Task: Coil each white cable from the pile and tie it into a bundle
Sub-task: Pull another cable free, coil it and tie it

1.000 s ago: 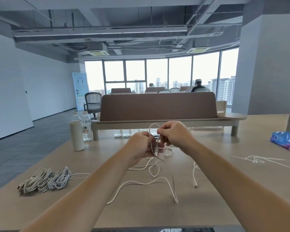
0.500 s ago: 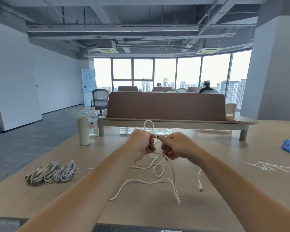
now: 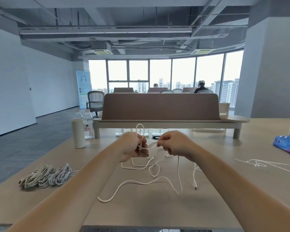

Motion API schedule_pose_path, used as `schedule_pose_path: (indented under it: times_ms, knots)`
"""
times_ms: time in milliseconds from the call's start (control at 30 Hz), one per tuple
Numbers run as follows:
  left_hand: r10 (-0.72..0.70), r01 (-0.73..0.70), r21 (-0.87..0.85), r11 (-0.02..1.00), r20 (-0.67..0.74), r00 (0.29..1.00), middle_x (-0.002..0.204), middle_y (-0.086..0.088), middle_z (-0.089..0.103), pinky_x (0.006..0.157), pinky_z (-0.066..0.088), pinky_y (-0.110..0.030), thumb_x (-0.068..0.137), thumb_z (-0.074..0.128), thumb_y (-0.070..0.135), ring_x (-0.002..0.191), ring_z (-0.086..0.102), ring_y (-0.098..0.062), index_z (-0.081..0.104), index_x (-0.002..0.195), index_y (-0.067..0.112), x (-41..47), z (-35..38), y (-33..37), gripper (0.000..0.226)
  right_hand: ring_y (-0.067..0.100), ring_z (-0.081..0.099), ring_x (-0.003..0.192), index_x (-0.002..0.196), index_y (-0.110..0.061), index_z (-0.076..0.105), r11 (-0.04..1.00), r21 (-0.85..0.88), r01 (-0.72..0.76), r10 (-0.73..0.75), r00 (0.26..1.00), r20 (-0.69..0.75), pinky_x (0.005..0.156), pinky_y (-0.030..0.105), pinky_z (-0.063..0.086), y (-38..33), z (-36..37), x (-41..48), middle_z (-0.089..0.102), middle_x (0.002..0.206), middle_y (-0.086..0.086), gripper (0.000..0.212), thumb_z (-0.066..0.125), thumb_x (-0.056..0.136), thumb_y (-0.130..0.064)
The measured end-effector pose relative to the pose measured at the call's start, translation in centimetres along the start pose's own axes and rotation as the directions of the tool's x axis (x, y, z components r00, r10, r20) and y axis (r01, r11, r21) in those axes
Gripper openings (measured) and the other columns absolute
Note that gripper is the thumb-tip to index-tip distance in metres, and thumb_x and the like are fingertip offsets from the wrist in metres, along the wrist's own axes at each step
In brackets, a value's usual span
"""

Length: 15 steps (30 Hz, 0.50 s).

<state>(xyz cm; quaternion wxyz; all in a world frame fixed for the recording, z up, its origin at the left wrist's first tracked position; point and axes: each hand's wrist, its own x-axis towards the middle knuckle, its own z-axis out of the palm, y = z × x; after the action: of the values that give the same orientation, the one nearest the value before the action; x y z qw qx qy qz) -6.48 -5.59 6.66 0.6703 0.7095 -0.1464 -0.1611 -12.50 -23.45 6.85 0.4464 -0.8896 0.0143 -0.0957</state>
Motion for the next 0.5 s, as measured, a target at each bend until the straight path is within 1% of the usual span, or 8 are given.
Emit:
schedule_pose_path:
  times_ms: [67,133,200,267,333,400,500]
  knots:
    - [-0.014,0.012,0.045,0.999,0.041,0.999,0.085,-0.023,0.062,0.06,0.061,-0.041,0.105,0.036,-0.002,0.063,0.063,-0.032,0.052,0.101,-0.002,-0.4,0.2,0.0,0.017,0.016,0.046,0.054,0.074,-0.017,0.073,0.999,-0.034,0.02,-0.021,1.0,-0.024,0.056,0.028,0.038,-0.3,-0.1,0.0,0.055,0.059,-0.002,0.02,0.065,0.092,-0.015]
    - [-0.017,0.009,0.09,0.996,0.085,0.996,0.087,-0.025,0.068,0.057,0.059,-0.035,0.105,0.035,-0.002,0.065,0.066,-0.032,0.052,0.101,-0.001,-0.7,0.3,0.0,0.018,0.015,0.049,0.057,0.075,-0.017,0.075,0.995,-0.087,0.049,-0.052,0.998,-0.025,0.058,0.028,0.041,-0.7,-0.1,-0.1,0.059,0.061,-0.005,0.014,0.07,0.088,-0.016]
    - [-0.012,-0.006,0.141,0.99,0.127,0.992,0.086,-0.023,0.071,0.054,0.054,-0.028,0.104,0.036,-0.002,0.064,0.068,-0.03,0.053,0.098,0.002,-1.0,0.3,0.0,0.018,0.01,0.055,0.063,0.081,-0.018,0.076,0.981,-0.173,0.088,-0.096,0.995,-0.034,0.061,0.025,0.046,-1.1,0.0,-0.1,0.066,0.071,-0.007,0.008,0.071,0.086,-0.015]
    - [-0.002,-0.02,0.17,0.985,0.128,0.992,0.079,-0.018,0.072,0.054,0.047,-0.026,0.103,0.037,-0.003,0.059,0.063,-0.025,0.054,0.097,0.005,-1.2,0.3,0.0,0.019,0.011,0.057,0.067,0.081,-0.019,0.075,0.98,-0.175,0.095,-0.104,0.994,-0.043,0.064,0.026,0.048,-1.2,-0.2,0.0,0.07,0.079,-0.004,0.008,0.073,0.084,-0.013]
    - [0.001,-0.014,0.146,0.989,0.094,0.996,0.072,-0.015,0.071,0.055,0.038,-0.026,0.102,0.037,-0.002,0.057,0.055,-0.023,0.054,0.097,0.005,-1.1,0.3,0.0,0.02,0.012,0.055,0.064,0.076,-0.02,0.074,0.984,-0.161,0.082,-0.088,0.996,-0.031,0.064,0.028,0.047,-1.2,-0.5,0.0,0.069,0.076,-0.002,0.01,0.074,0.082,-0.012]
    - [0.004,-0.01,0.094,0.995,0.066,0.998,0.071,-0.018,0.07,0.051,0.034,-0.025,0.103,0.038,-0.001,0.057,0.051,-0.023,0.053,0.099,0.004,-1.0,0.3,0.0,0.016,0.012,0.053,0.063,0.073,-0.021,0.075,0.977,-0.198,0.076,-0.08,0.997,-0.012,0.064,0.029,0.046,-1.3,-0.8,0.0,0.067,0.071,-0.004,0.011,0.075,0.081,-0.014]
    - [0.022,-0.026,0.061,0.998,0.059,0.998,0.075,-0.02,0.071,0.048,0.036,-0.023,0.104,0.042,0.0,0.056,0.053,-0.021,0.052,0.101,0.002,-0.9,0.2,-0.1,0.01,0.01,0.053,0.061,0.074,-0.02,0.076,0.97,-0.228,0.087,-0.087,0.996,0.008,0.063,0.027,0.045,-1.5,-1.1,-0.2,0.065,0.066,-0.007,0.009,0.075,0.081,-0.014]
